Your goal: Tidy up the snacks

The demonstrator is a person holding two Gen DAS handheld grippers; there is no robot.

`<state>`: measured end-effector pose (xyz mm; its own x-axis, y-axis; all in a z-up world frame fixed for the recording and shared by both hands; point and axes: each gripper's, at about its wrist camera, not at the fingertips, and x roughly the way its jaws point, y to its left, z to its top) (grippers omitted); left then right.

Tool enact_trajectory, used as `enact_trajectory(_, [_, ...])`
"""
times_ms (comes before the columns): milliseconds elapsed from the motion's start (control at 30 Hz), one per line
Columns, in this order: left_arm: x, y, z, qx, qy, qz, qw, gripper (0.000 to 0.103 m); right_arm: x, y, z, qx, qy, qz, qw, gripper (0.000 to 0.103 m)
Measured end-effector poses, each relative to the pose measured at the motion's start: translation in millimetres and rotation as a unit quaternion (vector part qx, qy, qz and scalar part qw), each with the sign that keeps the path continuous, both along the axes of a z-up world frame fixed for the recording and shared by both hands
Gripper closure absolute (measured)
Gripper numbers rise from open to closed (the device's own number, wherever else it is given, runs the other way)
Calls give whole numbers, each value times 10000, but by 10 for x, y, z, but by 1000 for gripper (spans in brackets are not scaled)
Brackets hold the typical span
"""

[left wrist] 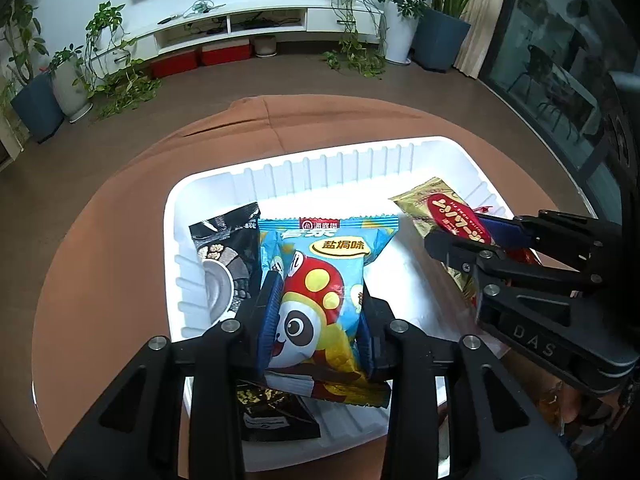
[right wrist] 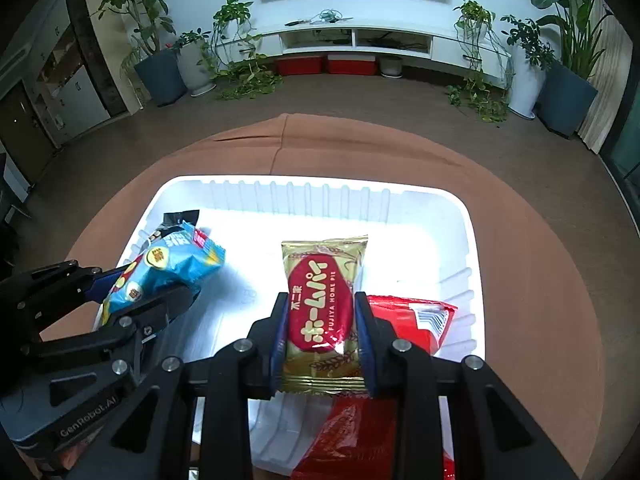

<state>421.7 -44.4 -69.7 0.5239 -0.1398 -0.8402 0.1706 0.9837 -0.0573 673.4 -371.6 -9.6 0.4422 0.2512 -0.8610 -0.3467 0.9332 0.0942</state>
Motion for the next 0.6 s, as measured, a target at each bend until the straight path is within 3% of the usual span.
enact_trajectory(500, [99,-85,-164,45,125,-99,9999,67,-55,45,10,-148,-22,106,9998,69])
enact_trajectory(600, [112,-97,-196,26,154,-92,9998,61,-66,29,38,-164,-45,95,9998,69])
